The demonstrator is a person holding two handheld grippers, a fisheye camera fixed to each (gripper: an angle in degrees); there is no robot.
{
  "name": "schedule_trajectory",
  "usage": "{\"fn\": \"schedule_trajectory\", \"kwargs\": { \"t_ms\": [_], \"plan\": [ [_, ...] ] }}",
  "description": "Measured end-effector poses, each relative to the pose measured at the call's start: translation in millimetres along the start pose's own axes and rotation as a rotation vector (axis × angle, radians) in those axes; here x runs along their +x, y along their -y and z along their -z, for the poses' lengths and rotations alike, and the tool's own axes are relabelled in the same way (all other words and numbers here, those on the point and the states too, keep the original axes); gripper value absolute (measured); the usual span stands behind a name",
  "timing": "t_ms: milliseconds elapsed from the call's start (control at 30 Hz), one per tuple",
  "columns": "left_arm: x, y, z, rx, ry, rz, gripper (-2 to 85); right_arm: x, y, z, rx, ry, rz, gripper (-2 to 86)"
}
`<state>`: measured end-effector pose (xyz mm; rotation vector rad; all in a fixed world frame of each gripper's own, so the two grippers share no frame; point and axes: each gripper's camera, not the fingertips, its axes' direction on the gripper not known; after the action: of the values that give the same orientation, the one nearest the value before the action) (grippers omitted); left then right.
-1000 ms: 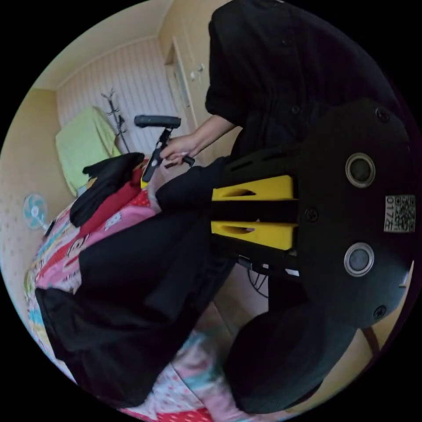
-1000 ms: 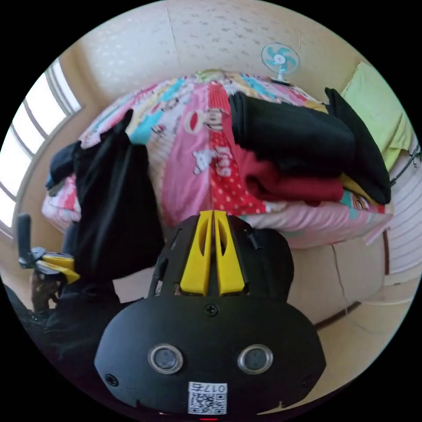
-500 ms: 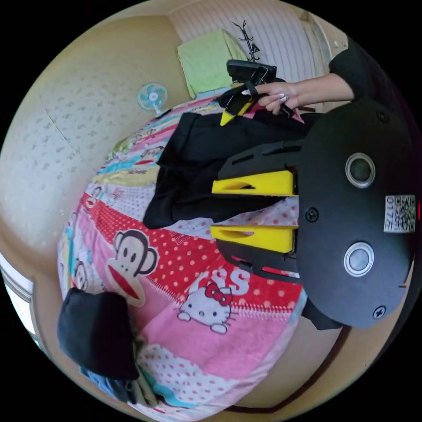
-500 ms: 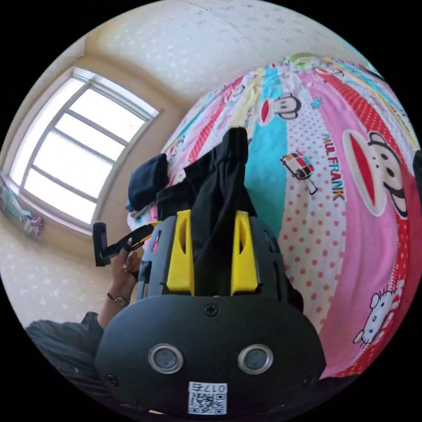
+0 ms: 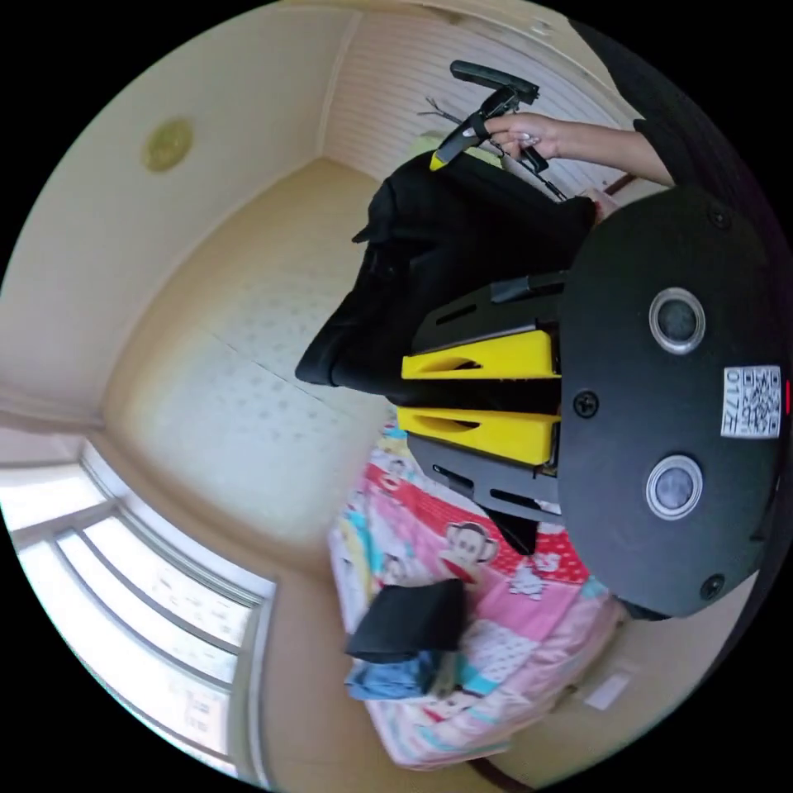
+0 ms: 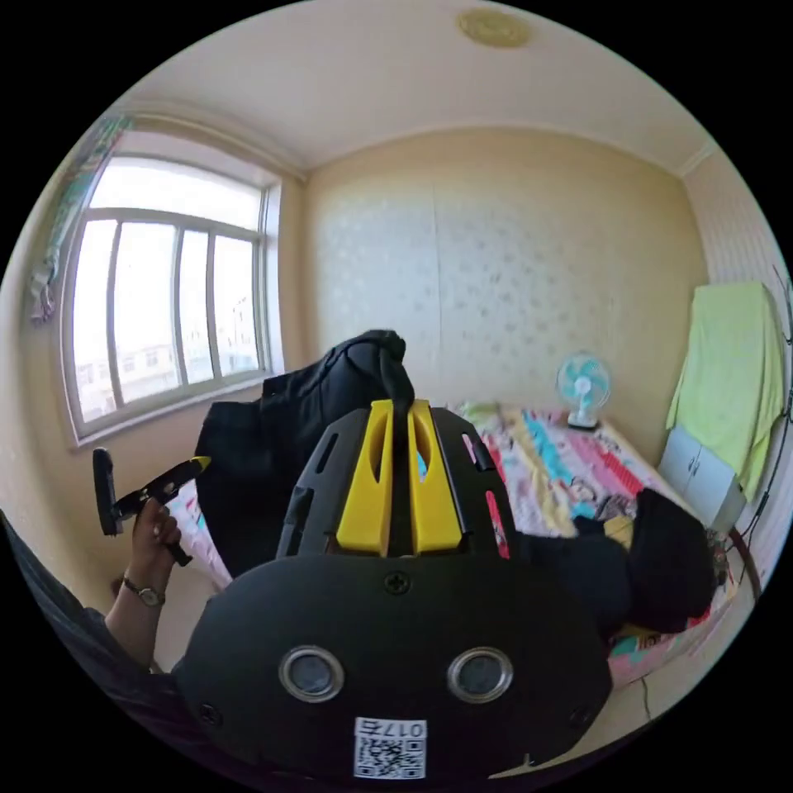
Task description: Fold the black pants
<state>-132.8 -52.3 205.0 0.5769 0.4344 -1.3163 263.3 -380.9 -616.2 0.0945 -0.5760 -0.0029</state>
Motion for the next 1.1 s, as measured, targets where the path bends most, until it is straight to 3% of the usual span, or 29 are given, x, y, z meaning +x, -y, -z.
{"fn": "schedule_trajectory", "kwargs": {
  "t_ms": [167,300,467,633,733,833,900,933,1000,1100],
  "plan": [
    [81.7,53.4,108.8,0.334,-0.166,-0.214,6.1,-11.0,95.2,125.7,0.275,0.076,0.043,3.0],
    [121.6,90.4,167.4,0.474,-0.270,-0.305,6.2,-22.8,164.5,186.6,0.402,0.138,0.083,3.0],
    [166.3,141.1,213.1,0.572,-0.286,-0.401,6.1,-30.4,225.1,204.6,0.511,0.167,0.129,2.9],
    [190.1,180.7,209.2,0.608,-0.230,-0.436,6.1,-24.8,283.9,153.1,0.484,0.189,0.134,3.0],
    [193.6,215.4,167.3,0.564,-0.156,-0.436,5.9,-1.8,322.5,58.6,0.394,0.225,0.094,3.3],
    [192.3,280.6,77.6,0.469,-0.034,-0.389,5.3,26.4,377.5,-108.9,0.255,0.173,0.072,3.9],
    [191.9,333.1,-3.0,0.375,0.052,-0.378,4.9,60.7,418.2,-289.7,0.003,0.073,0.043,5.5],
    [186.7,362.3,-60.7,0.273,0.113,-0.385,5.1,72.6,418.4,-332.7,-0.086,0.046,0.027,6.0],
    [168.1,379.4,-139.0,0.092,0.261,-0.397,5.2,121.6,364.6,-457.8,-0.392,-0.144,-0.066,7.3],
    [114.2,341.4,-229.8,-0.132,0.400,-0.451,5.3,154.3,235.4,-532.2,-0.466,-0.224,-0.021,7.0]
  ]
}}
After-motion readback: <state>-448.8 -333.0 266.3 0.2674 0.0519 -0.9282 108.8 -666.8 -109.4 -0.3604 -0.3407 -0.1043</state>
